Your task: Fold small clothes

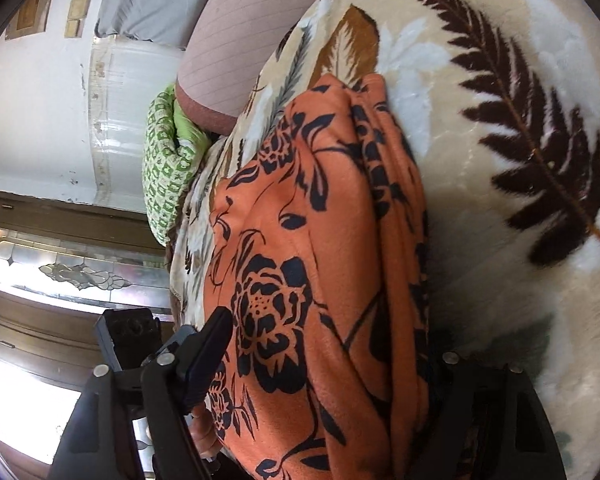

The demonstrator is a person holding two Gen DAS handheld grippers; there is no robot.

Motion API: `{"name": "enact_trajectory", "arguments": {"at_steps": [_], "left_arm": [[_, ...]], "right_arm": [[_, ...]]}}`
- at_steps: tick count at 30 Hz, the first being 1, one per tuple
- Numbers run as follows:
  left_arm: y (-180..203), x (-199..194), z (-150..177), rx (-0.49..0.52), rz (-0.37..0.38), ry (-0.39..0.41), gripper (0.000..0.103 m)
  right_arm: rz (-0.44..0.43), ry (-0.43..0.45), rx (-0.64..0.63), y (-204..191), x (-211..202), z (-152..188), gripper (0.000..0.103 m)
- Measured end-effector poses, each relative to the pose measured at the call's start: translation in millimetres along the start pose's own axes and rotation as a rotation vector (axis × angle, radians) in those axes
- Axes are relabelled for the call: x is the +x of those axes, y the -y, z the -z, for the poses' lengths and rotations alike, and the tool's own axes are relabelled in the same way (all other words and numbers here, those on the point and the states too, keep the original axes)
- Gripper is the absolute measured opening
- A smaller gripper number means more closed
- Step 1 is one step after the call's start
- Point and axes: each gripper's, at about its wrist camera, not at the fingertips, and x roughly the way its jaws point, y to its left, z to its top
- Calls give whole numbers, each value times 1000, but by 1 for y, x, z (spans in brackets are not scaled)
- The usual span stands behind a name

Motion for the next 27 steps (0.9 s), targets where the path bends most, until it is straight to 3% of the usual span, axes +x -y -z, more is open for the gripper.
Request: {"name": "enact_trajectory", "arguments": {"at_steps": [9,16,27], "left_arm": [[-9,-6,-2,-13,-52,29,64],[-3,-24,-3,1,-69,75,58],[-6,-89,-2,4,-156,175,58]], "right_arm": [[43,26,-44,-15,8,1,60],[74,59,-141,-46,13,9,58],[14,43,-220,-93,40,32,56]]}}
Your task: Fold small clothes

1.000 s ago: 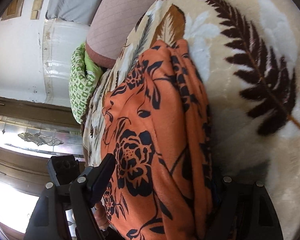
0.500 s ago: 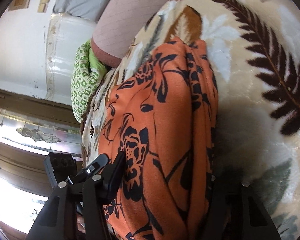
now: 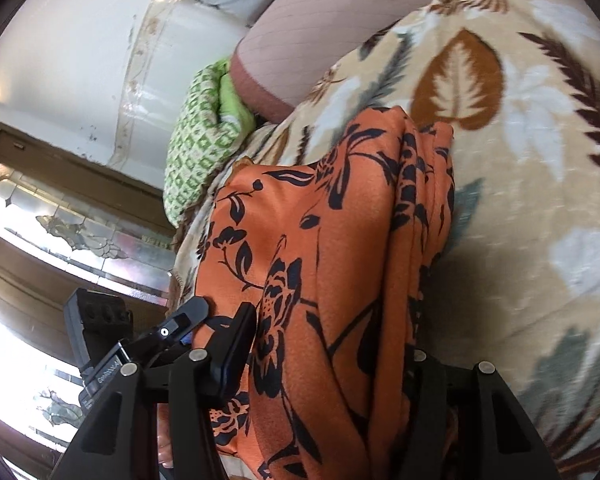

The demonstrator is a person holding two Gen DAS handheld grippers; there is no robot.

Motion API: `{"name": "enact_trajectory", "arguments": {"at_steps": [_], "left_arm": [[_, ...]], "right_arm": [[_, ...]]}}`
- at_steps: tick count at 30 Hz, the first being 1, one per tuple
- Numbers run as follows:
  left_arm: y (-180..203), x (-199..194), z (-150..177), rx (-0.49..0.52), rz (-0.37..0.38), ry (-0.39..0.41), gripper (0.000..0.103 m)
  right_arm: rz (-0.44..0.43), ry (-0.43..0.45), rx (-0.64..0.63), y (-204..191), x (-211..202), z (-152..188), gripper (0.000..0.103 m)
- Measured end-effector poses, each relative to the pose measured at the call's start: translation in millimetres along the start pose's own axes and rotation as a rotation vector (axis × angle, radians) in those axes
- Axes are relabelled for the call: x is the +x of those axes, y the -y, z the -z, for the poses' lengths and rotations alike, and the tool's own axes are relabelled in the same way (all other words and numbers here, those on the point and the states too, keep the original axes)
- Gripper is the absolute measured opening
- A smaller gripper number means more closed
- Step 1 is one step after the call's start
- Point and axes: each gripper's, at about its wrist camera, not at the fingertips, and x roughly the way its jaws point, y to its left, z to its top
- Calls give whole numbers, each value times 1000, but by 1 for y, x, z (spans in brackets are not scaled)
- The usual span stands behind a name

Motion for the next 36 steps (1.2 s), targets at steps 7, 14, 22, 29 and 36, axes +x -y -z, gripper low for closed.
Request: {"name": "enact_trajectory", "arguments": {"at_steps": [7,14,22,29,36], "left_arm": [[-26,-41,-4,-20,-43,51,58],[-38,-48,-1,-24,-74,11,58],[-53,-23,17,-27,-209,-74,62],[-23,-53,27,69,-383,10,75],[28,-120,52,214,-618,217,86]], "right_arm": [[-55,7,-49,-34,24,10,56],[-37,-15,-70,-45,36,30,56],[78,-130,43,-8,51,38,60],[142,-87,6,-17,25,36,62],[283,137,-205,-66,-49,66,62]]}}
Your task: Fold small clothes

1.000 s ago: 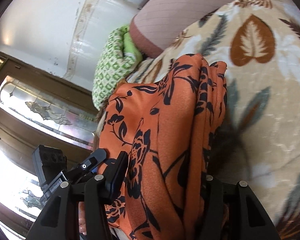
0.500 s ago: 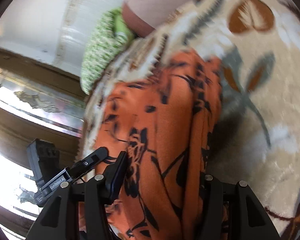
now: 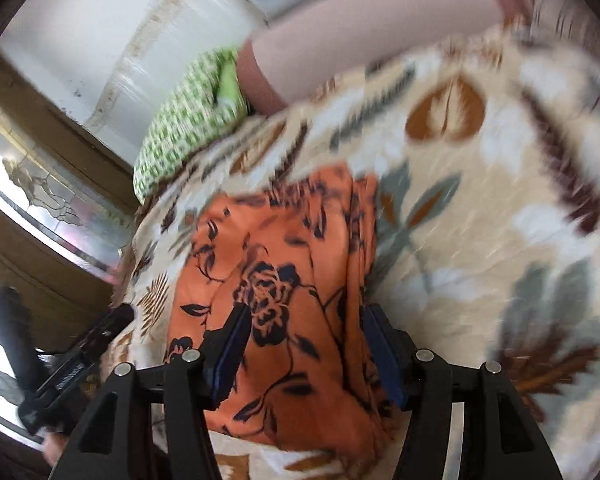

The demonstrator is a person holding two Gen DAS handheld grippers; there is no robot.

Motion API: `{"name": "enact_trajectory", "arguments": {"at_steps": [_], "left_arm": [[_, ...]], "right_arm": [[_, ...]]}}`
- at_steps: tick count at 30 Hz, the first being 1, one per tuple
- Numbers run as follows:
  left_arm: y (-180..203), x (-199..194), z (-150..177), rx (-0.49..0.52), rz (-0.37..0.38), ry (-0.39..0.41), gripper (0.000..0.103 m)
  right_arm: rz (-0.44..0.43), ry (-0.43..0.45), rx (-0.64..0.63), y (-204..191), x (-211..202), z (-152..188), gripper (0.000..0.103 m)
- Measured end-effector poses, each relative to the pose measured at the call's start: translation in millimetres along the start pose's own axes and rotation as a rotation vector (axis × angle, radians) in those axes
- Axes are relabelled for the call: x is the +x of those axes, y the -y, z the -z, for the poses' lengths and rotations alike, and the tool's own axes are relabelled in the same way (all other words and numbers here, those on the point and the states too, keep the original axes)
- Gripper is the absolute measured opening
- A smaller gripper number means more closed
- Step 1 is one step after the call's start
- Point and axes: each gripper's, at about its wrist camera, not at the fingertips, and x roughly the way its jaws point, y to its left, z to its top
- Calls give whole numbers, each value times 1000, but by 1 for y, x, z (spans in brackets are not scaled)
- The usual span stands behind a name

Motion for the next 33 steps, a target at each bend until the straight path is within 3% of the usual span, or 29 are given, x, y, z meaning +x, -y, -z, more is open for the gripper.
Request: {"name": "enact_trajectory", "arguments": {"at_steps": [4,10,17,22,33], "left_arm": [[-2,-40,3,12,-25,50,88],[-3,-100,-2,28,-69,132,90],[-15,-148,-5,-22,-88,217,95],[-18,-161,-3,-37,-126,232,96],[-25,-168,6,-58,-147,226,96]], "right_arm": [[-9,110,-68,-28,-48,22,64],[-3,197,-196,-83,-91,39,64],[-16,289,-274,-123,-135,48,64],[-27,318,-263,-132,-150,54,65],[56,326,-312,-152,-148,67,66]]}}
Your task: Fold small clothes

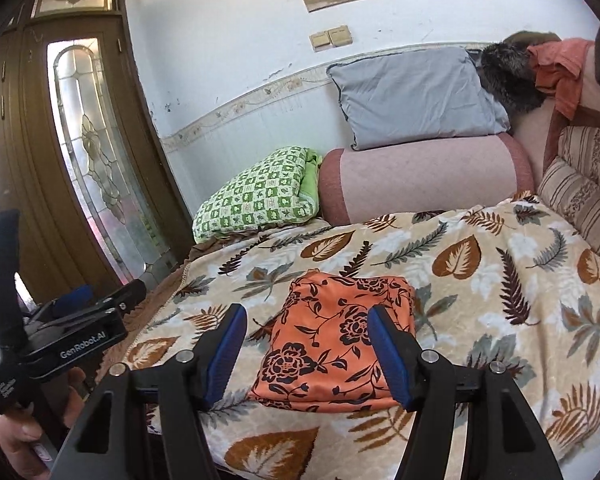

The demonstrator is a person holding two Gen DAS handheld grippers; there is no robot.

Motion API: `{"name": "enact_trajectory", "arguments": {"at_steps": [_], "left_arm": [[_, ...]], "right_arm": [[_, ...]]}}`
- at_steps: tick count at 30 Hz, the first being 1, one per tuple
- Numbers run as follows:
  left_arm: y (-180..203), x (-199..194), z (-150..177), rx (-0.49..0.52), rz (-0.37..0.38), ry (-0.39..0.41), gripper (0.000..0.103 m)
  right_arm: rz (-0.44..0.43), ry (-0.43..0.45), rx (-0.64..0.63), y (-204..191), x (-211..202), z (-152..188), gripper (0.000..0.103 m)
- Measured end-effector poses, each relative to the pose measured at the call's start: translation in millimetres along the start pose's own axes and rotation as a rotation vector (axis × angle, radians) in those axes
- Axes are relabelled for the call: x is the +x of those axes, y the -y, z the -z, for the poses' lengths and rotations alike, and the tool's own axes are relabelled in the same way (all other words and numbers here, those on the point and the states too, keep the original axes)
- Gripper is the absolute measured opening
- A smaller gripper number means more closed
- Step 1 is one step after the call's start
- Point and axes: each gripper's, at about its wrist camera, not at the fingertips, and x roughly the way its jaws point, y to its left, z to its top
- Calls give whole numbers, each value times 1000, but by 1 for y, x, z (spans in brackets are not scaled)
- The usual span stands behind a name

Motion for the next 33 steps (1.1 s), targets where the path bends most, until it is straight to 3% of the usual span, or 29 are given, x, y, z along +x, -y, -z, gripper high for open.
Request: {"name": "enact_trajectory", "arguments": {"at_steps": [5,20,33], "left_arm": [[-6,12,8,-17,26,-36,97],[-9,26,16,24,-125,3,97],[-6,29,13,38,-100,-30,97]], "right_arm": [[54,-18,-60,-8,15,11,66],[66,-34,-74,-9,33,20,66],[64,-43,-67,-4,35,19,66]]}}
